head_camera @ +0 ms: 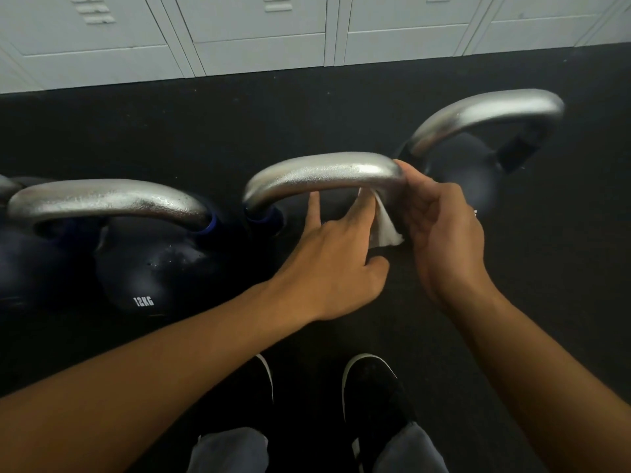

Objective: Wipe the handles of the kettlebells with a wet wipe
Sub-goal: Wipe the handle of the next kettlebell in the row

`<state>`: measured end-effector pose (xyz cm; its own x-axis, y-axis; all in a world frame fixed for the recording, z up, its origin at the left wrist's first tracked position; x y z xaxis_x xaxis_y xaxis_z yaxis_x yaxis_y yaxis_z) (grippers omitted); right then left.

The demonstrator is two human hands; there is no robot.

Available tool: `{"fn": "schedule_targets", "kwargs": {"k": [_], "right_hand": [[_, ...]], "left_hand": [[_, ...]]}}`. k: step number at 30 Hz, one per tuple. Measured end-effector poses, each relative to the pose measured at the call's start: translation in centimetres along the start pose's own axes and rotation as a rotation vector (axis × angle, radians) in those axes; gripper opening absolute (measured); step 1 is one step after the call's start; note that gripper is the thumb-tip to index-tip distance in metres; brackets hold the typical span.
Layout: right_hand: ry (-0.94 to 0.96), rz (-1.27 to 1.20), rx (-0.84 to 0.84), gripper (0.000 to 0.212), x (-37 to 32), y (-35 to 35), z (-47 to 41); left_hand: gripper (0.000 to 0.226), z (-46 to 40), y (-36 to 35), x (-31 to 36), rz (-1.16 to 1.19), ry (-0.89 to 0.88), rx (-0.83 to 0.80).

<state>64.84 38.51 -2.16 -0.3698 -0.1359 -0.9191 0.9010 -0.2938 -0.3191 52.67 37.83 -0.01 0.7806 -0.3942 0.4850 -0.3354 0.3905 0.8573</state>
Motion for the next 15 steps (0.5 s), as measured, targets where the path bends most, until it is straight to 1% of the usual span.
{"fn": "schedule_targets", "kwargs": {"k": [1, 2, 5, 6, 8, 10, 13, 15], "right_hand": [[0.001, -0.002, -0.003, 0.052, 0.0, 0.0, -0.1], [0.002, -0.006, -0.003, 0.052, 0.0, -0.1, -0.1], [0.009, -0.019, -0.018, 0.053, -0.3, -0.4, 0.1], [0.016, -0.019, -0.029, 0.054, -0.4, -0.7, 0.1], [0.017, -0.030, -0.040, 0.055, -0.4, -0.8, 0.1], [0.011, -0.041, -0.019, 0.055, -0.1, -0.4, -0.1], [-0.002, -0.022, -0.013, 0.053, 0.4, 0.1, -0.3], [0.004, -0.011, -0.024, 0.053, 0.4, 0.1, -0.3]], "left_hand": [[0.080, -0.2, -0.1, 0.1, -0.056, -0.005, -0.020], [0.077, -0.4, -0.1, 0.0, -0.100, -0.001, -0.034], [0.048, -1.4, 0.3, -0.3, -0.190, 0.027, -0.065], [0.043, -1.6, 0.5, -0.5, -0.212, 0.034, -0.078], [0.040, -1.7, 0.7, -0.7, -0.222, 0.030, -0.080], [0.048, -1.3, 0.7, -0.5, -0.234, 0.008, -0.050], [0.082, 0.0, 0.1, 0.1, -0.256, -0.030, -0.037], [0.091, 0.5, -0.1, 0.4, -0.265, -0.052, -0.039]]}}
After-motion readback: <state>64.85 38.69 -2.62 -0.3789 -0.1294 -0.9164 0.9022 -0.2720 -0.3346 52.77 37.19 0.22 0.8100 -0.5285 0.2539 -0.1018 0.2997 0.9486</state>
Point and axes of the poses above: each hand's wrist, its own z-axis away from the middle knuckle, its own y-axis out of the back of the hand, x = y × z, the point moved 10 cm from there along -z, towards the middle knuckle, and after that the axes turned 9 degrees about -z, right-handed, at the moved point
